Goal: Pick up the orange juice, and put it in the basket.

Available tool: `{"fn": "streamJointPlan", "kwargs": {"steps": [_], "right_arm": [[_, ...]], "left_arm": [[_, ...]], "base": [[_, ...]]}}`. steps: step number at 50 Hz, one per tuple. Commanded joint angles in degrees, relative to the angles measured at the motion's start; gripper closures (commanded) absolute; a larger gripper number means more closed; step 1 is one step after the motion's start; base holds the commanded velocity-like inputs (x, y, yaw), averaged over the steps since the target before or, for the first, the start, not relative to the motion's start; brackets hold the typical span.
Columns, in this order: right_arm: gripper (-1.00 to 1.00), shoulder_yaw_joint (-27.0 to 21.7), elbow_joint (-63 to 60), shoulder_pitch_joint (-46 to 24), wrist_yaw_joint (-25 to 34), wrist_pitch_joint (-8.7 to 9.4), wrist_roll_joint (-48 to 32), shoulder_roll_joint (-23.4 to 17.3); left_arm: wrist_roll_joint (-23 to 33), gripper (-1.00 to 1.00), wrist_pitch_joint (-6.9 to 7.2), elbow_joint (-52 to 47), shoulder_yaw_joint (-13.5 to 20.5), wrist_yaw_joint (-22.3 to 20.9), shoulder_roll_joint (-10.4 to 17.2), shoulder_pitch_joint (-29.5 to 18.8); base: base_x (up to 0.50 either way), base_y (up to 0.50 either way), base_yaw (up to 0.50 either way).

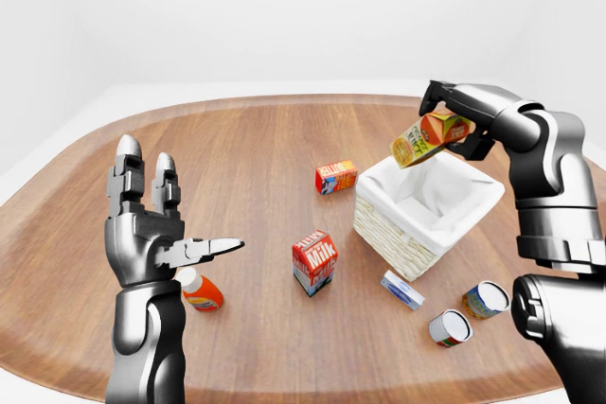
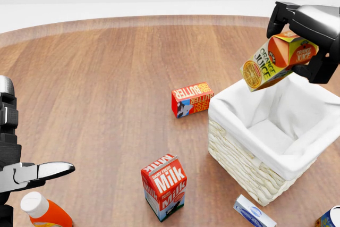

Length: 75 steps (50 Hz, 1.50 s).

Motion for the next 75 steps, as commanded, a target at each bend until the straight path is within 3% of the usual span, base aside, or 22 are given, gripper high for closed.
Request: {"fn": "streamJointPlan", "kwargs": {"steps": [1, 41, 62, 75], "right_arm": [[1.0, -0.63, -0.05, 1.43, 0.01, 0.0, -0.64, 0.21], [1.0, 2.23, 12.9, -0.85, 0.01, 0.0, -11.88, 0.62], [1.0, 5.23, 24.95, -6.43, -12.24, 0.0, -17.3, 2.95], [1.0, 6.44, 28.51, -7.14, -14.66, 0.0, -18.58, 4.64]], "left_arm": [[0.01, -1.0, 0.0, 0.0, 0.0, 0.0, 0.01, 0.0], [0.0, -1.0, 0.0, 0.0, 0.0, -0.01, 0.01, 0.0], [-0.01, -1.0, 0.0, 0.0, 0.0, 0.0, 0.0, 0.0], [-0.01, -1.0, 0.0, 0.0, 0.01, 0.0, -0.01, 0.0]], "base": [[0.0, 0.0, 0.0], [0.0, 0.0, 0.0], [0.0, 0.0, 0.0], [0.0, 0.0, 0.0]]}}
